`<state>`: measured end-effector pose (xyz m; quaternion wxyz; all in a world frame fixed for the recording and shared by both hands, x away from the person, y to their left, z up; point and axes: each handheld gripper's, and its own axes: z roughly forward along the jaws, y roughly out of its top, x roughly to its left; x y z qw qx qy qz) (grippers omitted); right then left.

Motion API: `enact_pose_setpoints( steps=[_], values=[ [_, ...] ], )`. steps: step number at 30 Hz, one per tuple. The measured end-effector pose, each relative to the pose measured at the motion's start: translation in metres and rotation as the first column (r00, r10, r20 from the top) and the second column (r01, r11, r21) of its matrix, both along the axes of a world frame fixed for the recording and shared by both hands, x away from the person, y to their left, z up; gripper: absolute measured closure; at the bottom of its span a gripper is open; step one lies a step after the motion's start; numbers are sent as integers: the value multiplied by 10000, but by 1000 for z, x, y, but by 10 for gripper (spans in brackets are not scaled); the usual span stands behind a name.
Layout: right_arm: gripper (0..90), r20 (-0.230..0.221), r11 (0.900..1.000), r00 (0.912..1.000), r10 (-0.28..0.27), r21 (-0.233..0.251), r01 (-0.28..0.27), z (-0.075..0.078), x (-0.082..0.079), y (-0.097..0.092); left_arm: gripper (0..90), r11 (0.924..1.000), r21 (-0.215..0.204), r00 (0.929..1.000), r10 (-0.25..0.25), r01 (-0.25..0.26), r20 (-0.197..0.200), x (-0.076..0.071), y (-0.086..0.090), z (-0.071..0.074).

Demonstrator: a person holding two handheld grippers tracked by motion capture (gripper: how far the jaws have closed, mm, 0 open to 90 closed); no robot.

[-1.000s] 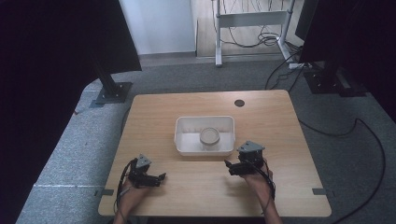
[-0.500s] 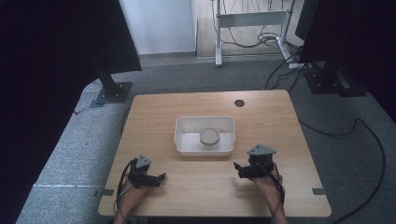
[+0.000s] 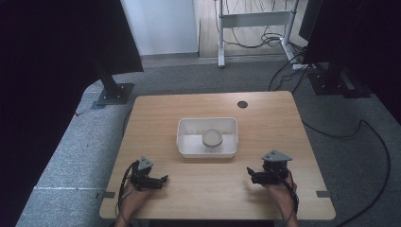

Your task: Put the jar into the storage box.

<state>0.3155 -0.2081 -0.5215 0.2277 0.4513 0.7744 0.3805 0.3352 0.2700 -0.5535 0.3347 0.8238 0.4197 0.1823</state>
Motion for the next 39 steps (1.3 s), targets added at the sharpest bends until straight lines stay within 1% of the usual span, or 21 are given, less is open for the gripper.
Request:
enact_pose_setpoints(
  steps=[11,21,32,39],
  values=[
    [33,-177,9990,9988,-453,-2,453,-12,-11,-19,15,10000,8,10000,10,-10,-1,0,0,0],
    [33,-337,9980,9974,-632,70,635,-19,-19,-28,15,10000,8,10000,21,-21,-3,0,0,0],
    [33,-686,9969,9946,-784,55,790,-27,-29,-35,14,10000,4,10000,23,-23,-1,0,0,0],
    [33,-1078,9961,9902,-883,-66,881,-34,-34,-39,15,10000,5,10000,28,-28,-2,0,0,0]
  ],
)
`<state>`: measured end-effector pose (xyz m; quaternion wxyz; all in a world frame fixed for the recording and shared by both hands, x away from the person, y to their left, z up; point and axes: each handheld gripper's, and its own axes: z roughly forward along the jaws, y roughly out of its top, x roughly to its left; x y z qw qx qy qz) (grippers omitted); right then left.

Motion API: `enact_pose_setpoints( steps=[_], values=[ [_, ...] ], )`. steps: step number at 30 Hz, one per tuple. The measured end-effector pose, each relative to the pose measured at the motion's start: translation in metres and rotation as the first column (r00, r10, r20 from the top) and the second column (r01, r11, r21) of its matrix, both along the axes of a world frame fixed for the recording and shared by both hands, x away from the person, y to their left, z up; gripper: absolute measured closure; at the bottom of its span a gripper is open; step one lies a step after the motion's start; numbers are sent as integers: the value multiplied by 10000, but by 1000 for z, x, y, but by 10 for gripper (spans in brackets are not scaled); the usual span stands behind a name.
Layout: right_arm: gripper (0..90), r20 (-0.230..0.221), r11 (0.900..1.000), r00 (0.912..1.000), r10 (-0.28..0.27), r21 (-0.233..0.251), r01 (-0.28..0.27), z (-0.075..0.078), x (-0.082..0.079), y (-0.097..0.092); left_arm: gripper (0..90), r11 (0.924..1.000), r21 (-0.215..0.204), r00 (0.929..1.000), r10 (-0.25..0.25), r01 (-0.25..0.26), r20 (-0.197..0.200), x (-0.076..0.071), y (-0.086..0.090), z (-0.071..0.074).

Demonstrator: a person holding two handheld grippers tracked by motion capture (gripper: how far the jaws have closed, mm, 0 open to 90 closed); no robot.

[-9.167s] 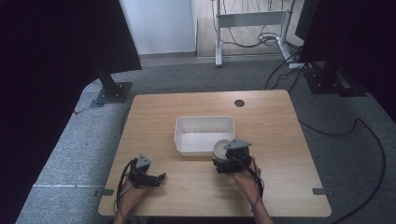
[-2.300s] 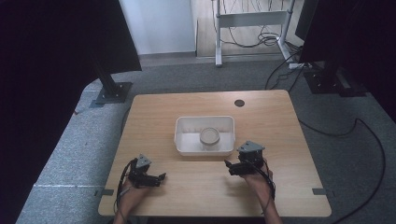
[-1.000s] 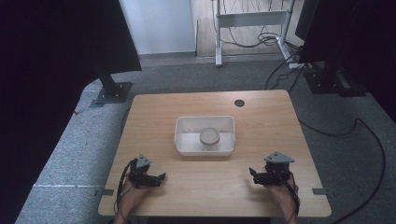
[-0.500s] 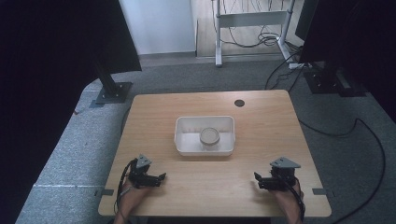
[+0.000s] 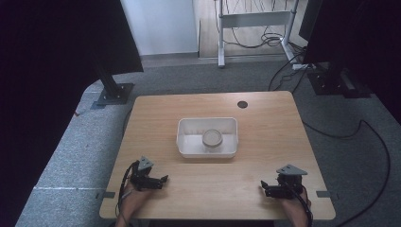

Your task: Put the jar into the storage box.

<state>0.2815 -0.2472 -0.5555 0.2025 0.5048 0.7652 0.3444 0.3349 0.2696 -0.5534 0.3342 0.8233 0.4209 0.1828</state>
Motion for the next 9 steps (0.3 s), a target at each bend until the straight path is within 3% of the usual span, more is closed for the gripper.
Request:
enact_pose_setpoints(
  steps=[3,9],
  values=[
    [32,-223,10000,9997,-55,-57,54,-3,-1,-1,15,10000,1,10000,2,-2,-1,0,0,0],
    [31,-232,9999,9997,-48,-120,45,-4,-2,-2,15,10000,-2,10000,2,-2,0,0,0,0]
  ],
)
